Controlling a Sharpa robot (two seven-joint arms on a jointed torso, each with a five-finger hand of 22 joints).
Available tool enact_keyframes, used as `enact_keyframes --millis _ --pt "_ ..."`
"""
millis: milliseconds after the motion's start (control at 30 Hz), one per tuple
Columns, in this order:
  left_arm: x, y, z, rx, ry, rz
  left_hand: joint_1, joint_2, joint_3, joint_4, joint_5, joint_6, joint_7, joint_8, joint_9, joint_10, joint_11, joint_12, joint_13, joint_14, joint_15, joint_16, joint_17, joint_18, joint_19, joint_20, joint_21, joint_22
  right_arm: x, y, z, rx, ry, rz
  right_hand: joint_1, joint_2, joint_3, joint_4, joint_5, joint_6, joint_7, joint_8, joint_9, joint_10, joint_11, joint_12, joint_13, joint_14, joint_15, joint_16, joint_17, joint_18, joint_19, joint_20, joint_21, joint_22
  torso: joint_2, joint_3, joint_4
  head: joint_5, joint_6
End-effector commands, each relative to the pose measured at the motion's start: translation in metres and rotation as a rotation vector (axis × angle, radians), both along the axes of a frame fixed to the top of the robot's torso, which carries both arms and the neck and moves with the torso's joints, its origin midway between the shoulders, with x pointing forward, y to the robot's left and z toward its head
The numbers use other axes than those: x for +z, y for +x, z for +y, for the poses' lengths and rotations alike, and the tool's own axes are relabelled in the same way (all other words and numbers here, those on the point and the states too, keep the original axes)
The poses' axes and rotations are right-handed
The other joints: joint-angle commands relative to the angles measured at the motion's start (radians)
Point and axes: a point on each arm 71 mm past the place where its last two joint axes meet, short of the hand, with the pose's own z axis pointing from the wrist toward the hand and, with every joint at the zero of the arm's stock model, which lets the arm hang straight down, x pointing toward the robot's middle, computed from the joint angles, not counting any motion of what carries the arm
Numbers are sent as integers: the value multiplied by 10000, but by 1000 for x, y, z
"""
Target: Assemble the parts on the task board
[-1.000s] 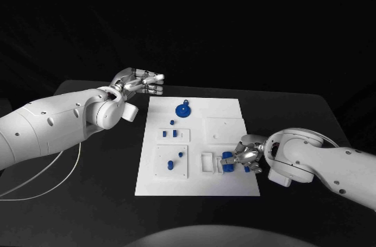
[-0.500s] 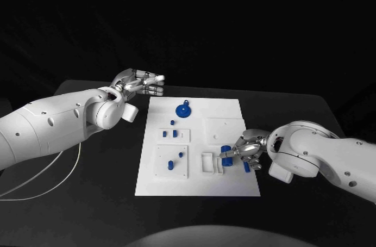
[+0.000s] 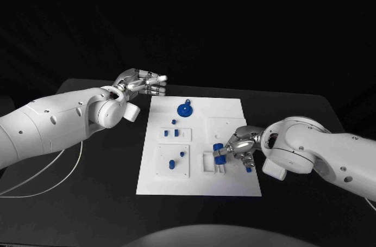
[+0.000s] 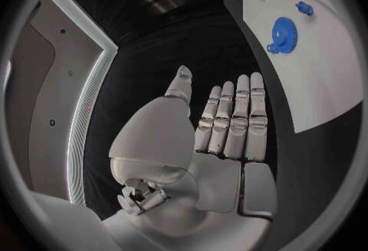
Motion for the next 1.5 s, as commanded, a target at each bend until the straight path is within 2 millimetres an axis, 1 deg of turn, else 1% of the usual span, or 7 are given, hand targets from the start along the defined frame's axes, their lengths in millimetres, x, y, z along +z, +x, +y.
enact_keyframes --millis 33,200,767,933,1267,1367,1500 --pt "0 -1 -4 -281 -32 14 -69 -65 23 61 -42 8 33 3 5 -96 -8 -29 10 -39 43 8 12 -41 -28 59 -7 -9 -6 -1 1 141 -690 401 28 167 921 -986 -94 74 21 37 -17 38 9 -51 57 -20 -35 -56 2 -47 536 -34 -75 831 -3 -6 0 12 -15" --pt "0 -1 -5 -316 -36 21 -69 -65 23 61 -42 8 33 3 5 -96 -8 -29 10 -39 43 8 12 -41 -28 59 -7 -9 -12 -1 6 351 -866 450 -34 174 781 -856 -322 80 26 36 -85 36 16 -73 33 -20 -31 -72 -1 -47 537 -30 -93 828 1 -5 5 17 -15" --pt "0 -1 -6 -386 -46 29 -74 -71 38 82 -42 13 40 3 5 -107 -5 -27 11 -54 48 8 11 -39 -37 64 -10 -9 -21 3 18 631 -1343 64 18 157 480 -675 -335 133 15 39 -174 47 12 -116 -33 -15 -34 -68 26 -56 542 -33 -101 830 7 13 1 81 -24" --pt "0 -1 -5 -380 -38 44 -88 -69 36 95 -38 13 57 3 5 -109 -2 -28 10 -66 52 7 10 -39 -43 68 -12 -10 -23 3 20 791 -1448 105 4 149 347 -573 -471 133 24 36 -202 30 19 -155 -66 -22 -30 -107 7 -55 538 -30 -127 822 5 12 -1 108 -37" --pt "0 -2 -4 -403 -10 81 -88 -67 38 98 -37 18 68 4 6 -107 -3 -27 11 -68 53 7 10 -39 -45 68 -14 -11 -25 3 19 979 -1634 151 56 -20 0 -183 -600 155 43 37 -342 10 37 -199 -125 -15 -17 -152 -2 -45 540 -17 -181 814 3 0 2 111 -75" --pt "0 -2 -4 -408 -4 91 -97 -80 38 116 -43 21 82 2 5 -114 2 -28 10 -78 56 7 10 -39 -49 71 -16 -11 -26 3 19 986 -1657 151 67 -59 -58 -62 -731 159 47 37 -362 10 41 -200 -134 -16 -12 -161 -2 -45 538 -14 -199 809 2 0 3 113 -80" --pt "-1 -2 -4 -418 5 104 -97 -80 38 116 -43 21 82 2 5 -114 2 -28 10 -78 56 7 10 -39 -49 71 -16 -11 -26 3 19 976 -1678 135 43 -176 -159 148 -1359 177 62 37 -365 10 56 -219 -153 -18 -2 -178 -10 -41 538 -7 -193 812 1 1 2 117 -93"
